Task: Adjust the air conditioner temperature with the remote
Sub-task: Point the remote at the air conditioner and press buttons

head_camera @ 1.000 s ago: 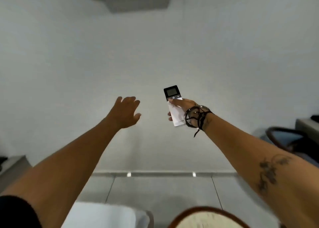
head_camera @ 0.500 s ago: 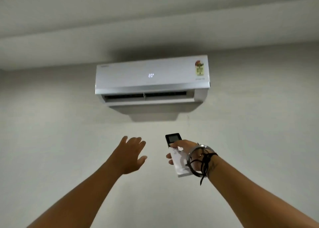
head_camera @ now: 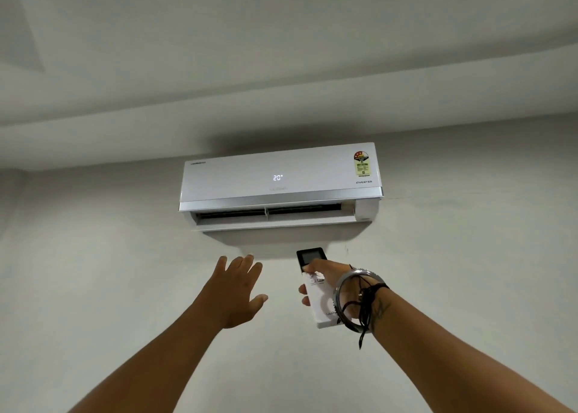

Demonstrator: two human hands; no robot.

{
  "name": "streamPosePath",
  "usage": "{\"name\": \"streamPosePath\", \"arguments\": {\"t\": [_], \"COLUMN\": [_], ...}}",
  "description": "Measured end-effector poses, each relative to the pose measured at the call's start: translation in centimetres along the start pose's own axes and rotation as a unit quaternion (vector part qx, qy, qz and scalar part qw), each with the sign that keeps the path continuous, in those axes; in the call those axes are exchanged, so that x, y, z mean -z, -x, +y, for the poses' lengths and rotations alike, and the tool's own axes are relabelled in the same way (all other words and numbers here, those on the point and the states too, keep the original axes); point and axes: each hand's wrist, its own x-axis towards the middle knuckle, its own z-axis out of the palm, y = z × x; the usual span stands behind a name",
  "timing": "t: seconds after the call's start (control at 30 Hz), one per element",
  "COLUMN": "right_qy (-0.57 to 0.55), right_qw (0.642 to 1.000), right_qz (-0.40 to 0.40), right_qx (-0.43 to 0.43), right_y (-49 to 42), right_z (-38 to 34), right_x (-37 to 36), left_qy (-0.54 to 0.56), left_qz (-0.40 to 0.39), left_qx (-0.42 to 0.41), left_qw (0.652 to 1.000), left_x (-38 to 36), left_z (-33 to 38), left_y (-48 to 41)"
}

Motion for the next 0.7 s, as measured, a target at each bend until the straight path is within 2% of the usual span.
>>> {"name": "streamPosePath", "arguments": {"t": [0.57, 0.7], "right_qy": [0.005, 0.003], "right_qw": [1.0, 0.999], "right_qz": [-0.017, -0.029], "right_qx": [0.014, 0.03], "right_y": [-0.7, -0.4], "right_z": [-0.5, -0.7], "right_x": [-2.0, -2.5], "left_qy": [-0.009, 0.015], "left_qz": [-0.014, -0.012], "left_qx": [0.018, 0.047], "left_qw": [1.0, 0.999], "left_x": [1.0, 1.5], "left_z": [-1.4, -1.4], "left_y": [0.0, -0.2]}}
